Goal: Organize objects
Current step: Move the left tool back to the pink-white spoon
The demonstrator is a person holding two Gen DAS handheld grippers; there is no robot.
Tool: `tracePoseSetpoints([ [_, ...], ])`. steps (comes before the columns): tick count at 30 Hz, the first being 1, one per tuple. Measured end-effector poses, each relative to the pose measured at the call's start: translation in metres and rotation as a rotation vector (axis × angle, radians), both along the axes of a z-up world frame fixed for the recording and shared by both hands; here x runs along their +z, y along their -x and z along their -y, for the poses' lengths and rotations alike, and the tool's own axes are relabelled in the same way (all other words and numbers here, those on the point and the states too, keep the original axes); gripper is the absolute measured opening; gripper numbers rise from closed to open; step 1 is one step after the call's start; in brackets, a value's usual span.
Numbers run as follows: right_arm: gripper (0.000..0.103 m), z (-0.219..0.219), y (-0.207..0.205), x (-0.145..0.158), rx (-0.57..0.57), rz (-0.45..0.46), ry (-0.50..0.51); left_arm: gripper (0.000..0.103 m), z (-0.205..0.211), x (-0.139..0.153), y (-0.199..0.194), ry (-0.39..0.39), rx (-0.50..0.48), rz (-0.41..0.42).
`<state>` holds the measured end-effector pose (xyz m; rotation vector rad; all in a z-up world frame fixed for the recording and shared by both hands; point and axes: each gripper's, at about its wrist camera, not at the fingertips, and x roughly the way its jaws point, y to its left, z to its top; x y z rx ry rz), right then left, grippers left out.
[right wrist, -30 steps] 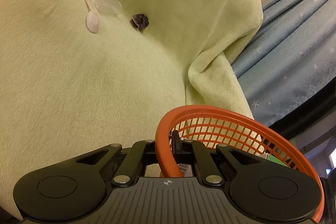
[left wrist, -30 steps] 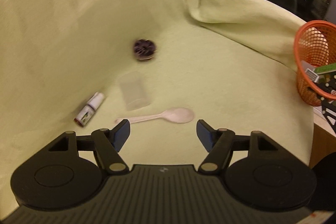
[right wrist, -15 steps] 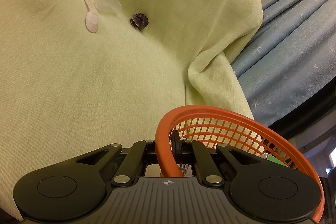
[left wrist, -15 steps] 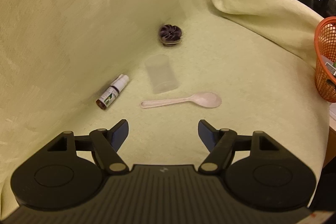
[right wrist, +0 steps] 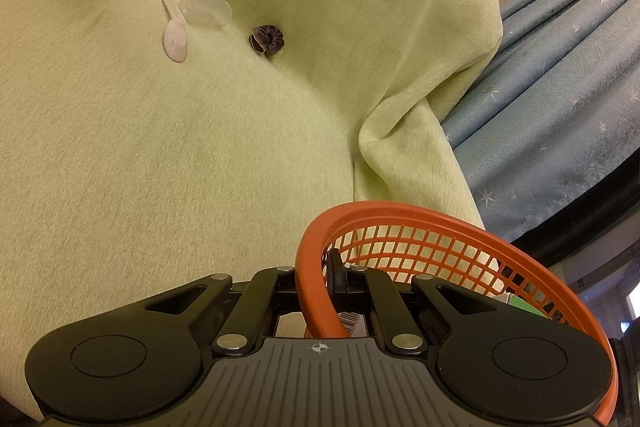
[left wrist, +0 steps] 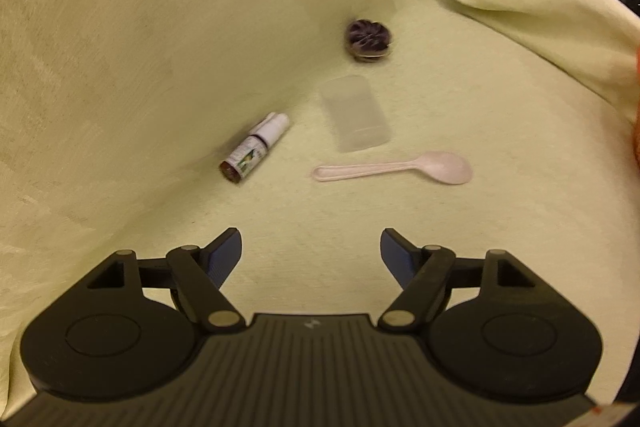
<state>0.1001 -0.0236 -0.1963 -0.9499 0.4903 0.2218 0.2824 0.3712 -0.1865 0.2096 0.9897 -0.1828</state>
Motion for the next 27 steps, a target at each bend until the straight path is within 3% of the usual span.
tracePoseSetpoints([
  [27,0.002,-0.003,-0.002,-0.003,0.005,-0.009,0.016,0.073,0.003,-0.013,-0.019,-0.018,-0.017,-0.010],
])
